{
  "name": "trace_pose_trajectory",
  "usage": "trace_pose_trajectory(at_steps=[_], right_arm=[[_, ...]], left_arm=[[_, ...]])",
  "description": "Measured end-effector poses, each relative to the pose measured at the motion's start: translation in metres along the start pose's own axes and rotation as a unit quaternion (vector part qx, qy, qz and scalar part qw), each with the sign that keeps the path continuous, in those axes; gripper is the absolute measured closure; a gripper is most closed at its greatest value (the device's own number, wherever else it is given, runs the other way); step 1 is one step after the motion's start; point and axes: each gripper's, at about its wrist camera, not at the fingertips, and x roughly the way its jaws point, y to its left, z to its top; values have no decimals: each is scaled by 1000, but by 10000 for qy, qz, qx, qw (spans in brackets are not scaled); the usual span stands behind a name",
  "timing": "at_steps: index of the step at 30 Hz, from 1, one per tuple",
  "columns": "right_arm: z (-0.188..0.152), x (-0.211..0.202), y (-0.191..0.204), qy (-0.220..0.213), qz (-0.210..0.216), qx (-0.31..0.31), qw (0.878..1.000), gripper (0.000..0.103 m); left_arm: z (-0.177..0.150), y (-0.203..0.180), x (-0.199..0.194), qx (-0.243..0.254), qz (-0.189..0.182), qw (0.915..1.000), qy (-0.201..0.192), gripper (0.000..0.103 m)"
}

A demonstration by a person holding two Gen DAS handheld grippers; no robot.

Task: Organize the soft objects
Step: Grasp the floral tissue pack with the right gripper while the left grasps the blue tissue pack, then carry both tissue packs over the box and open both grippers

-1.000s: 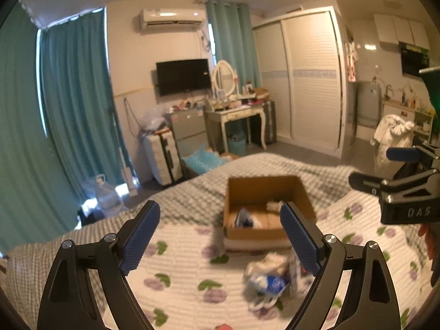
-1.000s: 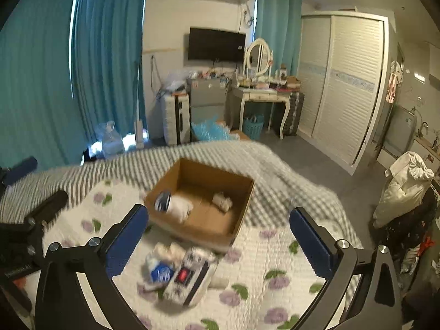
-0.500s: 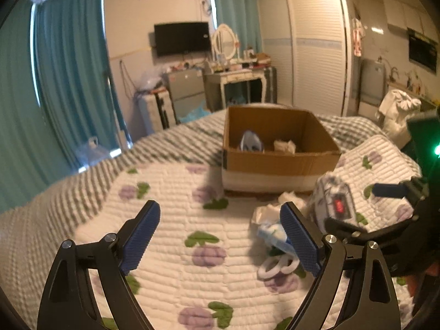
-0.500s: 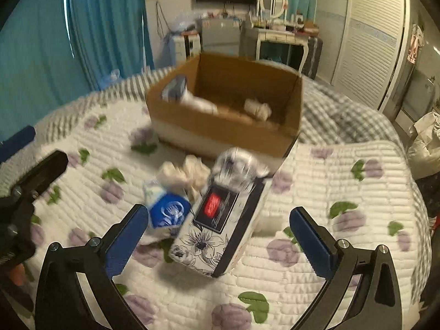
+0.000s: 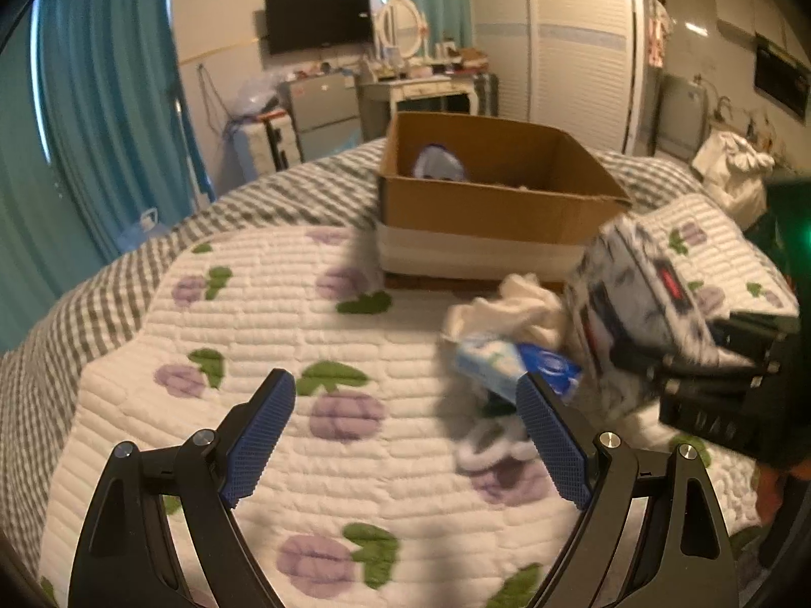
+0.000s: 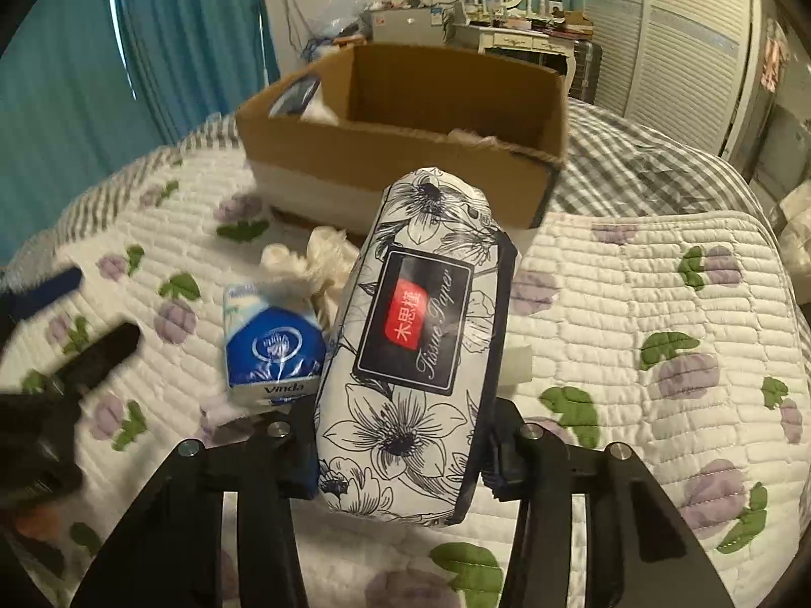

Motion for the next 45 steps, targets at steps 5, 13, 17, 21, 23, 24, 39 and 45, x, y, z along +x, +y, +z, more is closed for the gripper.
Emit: trace_pose_trajectory(at_steps=[5,13,17,21,23,24,39,45], right_arm=[[7,-27,-13,-311,-122,-215,9992,59],[17,-33,-33,-425,-502,-461,9968,58],[17,-24,-43,-384,-492,-353,9974,58],[17,-15,-48,-314,-424,-290,9982,58],[16,-13,-50,-278,-389,-259,9985,58],[17,-13,-51,-265,-382,-255,9986,58],[11,-41,-40,-462,-473,-232,9975,58],[14,-81,-25,-713,-474,-323,9958,58]], left_arm=[[-3,-33,4,125,-78,9996,225,13],[-4,-69,43,250,-120,9980,566,15],[-2,-78,64,439,-6,9967,684,15],[0,-82,77,553,214,9961,648,15],[1,-80,79,516,156,9967,612,15],[1,-78,79,507,136,9967,611,15],[2,-67,21,554,-192,9981,192,31],[20,-53,-23,341,-375,9985,-214,31]])
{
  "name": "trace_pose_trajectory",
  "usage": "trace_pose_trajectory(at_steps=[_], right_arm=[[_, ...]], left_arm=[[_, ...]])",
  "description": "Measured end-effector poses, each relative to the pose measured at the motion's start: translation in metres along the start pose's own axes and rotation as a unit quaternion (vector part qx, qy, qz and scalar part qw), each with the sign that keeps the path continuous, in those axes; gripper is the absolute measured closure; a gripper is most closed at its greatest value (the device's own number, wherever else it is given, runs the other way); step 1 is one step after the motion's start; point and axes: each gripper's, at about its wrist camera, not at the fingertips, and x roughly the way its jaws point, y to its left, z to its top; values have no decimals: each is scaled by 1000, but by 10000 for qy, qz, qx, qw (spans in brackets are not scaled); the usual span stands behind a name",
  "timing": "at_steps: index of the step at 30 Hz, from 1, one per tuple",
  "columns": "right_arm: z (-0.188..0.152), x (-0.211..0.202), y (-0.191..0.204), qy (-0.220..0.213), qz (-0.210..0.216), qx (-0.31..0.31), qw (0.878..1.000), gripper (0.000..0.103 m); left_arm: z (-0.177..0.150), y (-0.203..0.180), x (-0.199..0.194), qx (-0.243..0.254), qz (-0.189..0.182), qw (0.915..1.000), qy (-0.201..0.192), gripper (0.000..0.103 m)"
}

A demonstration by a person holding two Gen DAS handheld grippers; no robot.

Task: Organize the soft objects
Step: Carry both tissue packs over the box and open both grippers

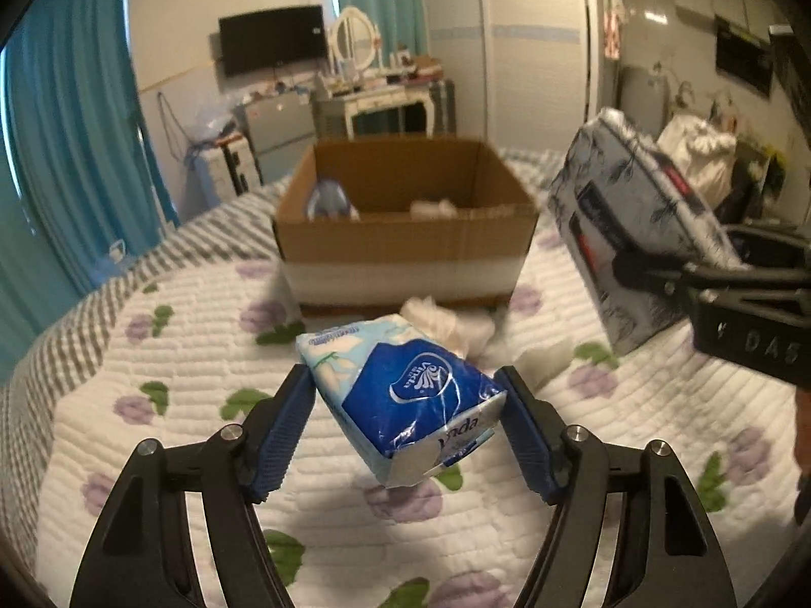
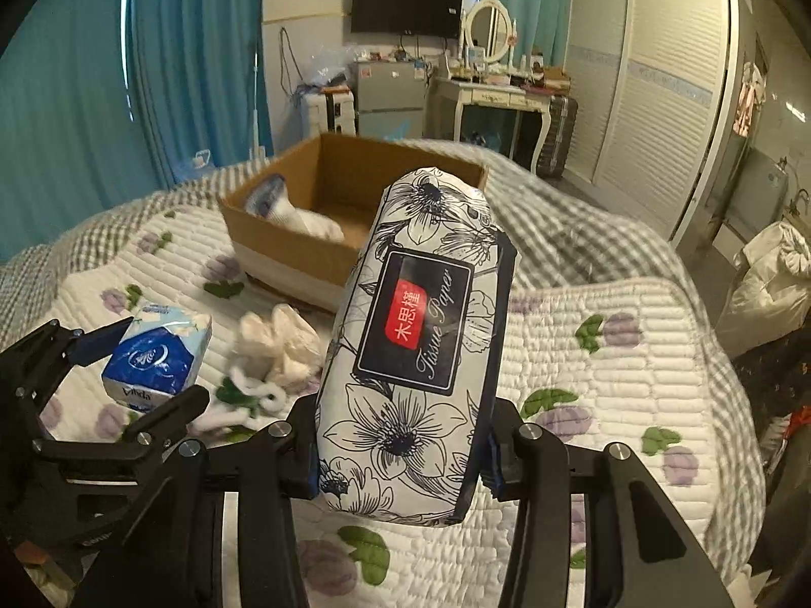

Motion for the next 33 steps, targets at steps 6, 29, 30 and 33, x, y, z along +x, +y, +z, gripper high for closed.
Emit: trace_pose_trajectory(at_steps=[6,29,30,33], right_arm=[[23,-48,9,-417,4,-122,9991,58],[164,51,-26,-619,381,144,9973,58],[164,69,-30,-491,411,187,9978,58],[158,112,-41,-139,565,328,9978,59]], left_arm=[[31,13,-42,-227,-130,9986,-471,31],[162,41,79,-25,133,9981,-601,31],[161,40,93,73,159,9982,-566,31],[154,39,118,180,192,9988,-414,31]])
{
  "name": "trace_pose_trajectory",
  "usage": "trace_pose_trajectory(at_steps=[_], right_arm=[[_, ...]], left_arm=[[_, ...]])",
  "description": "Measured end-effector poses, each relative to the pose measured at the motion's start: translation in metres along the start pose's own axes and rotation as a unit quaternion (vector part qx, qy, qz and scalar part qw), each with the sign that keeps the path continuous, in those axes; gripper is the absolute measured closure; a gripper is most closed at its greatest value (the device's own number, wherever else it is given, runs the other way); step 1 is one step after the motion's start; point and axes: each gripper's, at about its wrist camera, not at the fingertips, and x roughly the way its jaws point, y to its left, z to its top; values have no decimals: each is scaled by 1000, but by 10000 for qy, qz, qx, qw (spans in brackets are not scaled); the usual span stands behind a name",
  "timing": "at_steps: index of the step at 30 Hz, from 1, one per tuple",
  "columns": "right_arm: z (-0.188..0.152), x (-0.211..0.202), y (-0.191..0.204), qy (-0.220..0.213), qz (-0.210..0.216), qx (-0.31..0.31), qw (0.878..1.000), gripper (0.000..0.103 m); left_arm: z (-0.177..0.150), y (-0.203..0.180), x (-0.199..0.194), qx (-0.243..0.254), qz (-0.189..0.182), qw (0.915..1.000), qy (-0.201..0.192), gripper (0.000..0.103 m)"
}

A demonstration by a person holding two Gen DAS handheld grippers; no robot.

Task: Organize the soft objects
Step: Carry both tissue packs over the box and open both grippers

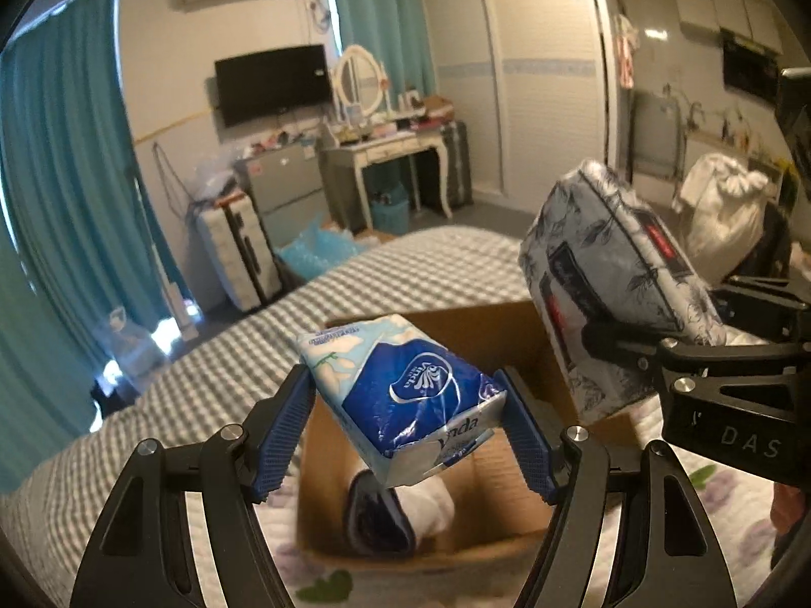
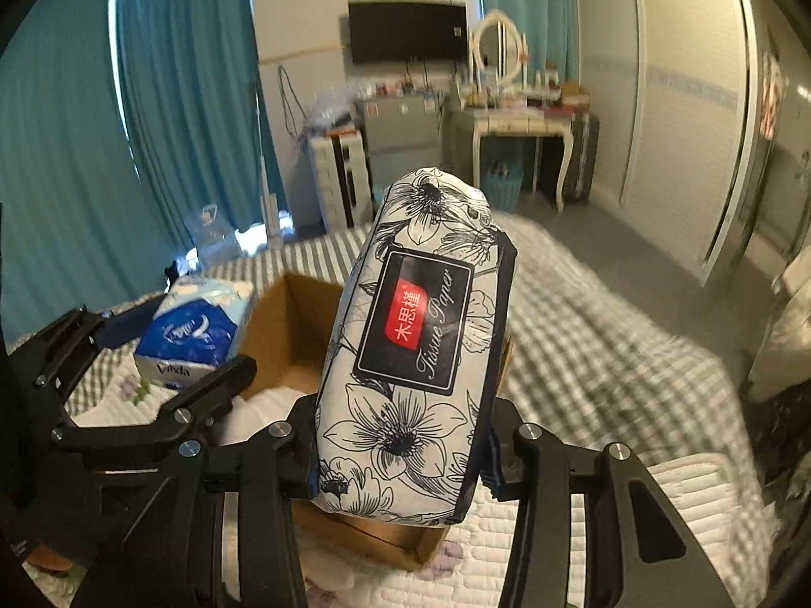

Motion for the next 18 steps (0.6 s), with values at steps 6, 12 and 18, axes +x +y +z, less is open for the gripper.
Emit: trace_pose_trajectory(at_steps=[6,12,18], right_arm=[[-11,38,-19,205,138,128,9996,59],[-7,32,-24,82,172,197,9996,48],[5,-16,-22,-325,-14,209,9993,22]], left_arm=[[-16,7,26,-96,-46,9997,205,31],[-16,3,15,-108,1,9999,45,28],[4,7,-12,-296,202,9993,-51,28]])
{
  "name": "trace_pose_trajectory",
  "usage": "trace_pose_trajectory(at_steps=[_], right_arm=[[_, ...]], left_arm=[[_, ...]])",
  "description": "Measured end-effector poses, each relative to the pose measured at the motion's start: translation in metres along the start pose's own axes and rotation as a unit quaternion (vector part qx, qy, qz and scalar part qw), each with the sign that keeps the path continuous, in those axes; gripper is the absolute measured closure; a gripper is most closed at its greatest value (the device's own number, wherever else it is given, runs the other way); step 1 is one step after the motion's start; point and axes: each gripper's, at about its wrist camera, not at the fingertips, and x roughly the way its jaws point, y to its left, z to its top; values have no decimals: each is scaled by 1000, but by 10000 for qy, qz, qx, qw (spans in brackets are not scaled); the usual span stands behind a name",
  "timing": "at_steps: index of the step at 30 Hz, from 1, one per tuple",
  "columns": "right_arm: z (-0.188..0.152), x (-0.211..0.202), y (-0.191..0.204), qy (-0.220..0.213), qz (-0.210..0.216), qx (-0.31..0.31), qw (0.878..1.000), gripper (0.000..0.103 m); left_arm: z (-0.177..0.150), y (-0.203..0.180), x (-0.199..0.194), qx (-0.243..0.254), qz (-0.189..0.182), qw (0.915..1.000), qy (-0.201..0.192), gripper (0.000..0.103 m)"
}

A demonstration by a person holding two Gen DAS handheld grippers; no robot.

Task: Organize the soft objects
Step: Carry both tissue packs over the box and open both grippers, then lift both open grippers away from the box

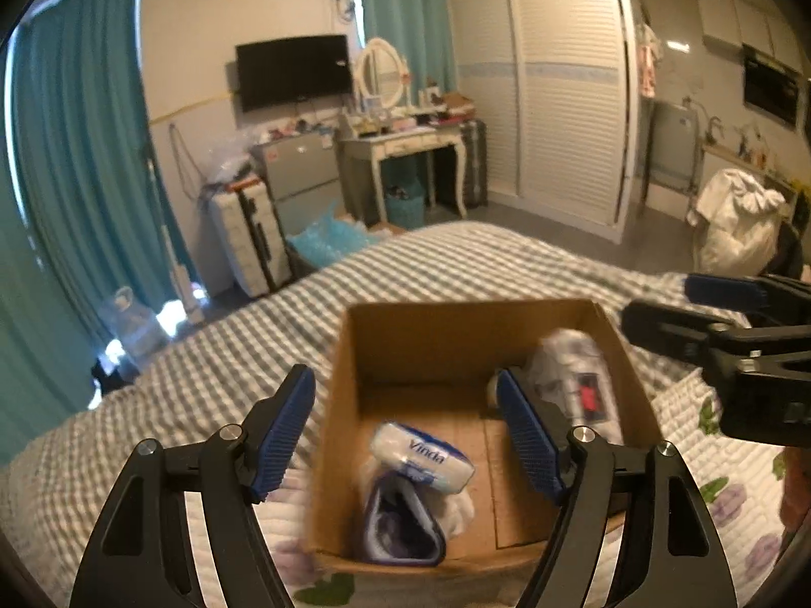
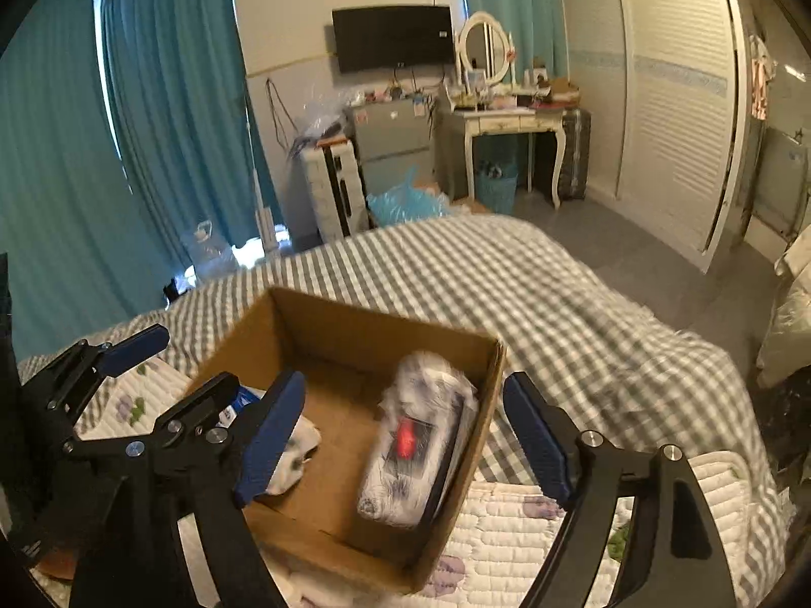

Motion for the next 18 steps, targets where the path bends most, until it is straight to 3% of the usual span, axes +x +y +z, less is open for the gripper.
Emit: trace_pose_trajectory(at_steps=[7,12,15,18], right_arm=[[14,-89,21,-406,-151,-145,9990,22],[20,-170,42,-723,-250,-331,9965,22],[13,-208,55,-795,-286,-505,9951,13],[0,-230,64,-806,-267,-591,9946,10]], left_arm=[[22,-1,-82,71,43,9992,-382,27],[31,-6,-167,125,120,9960,-872,19],[29,-3,-206,41,140,9950,-987,16],[19,0,-230,-65,153,9948,-1009,16]])
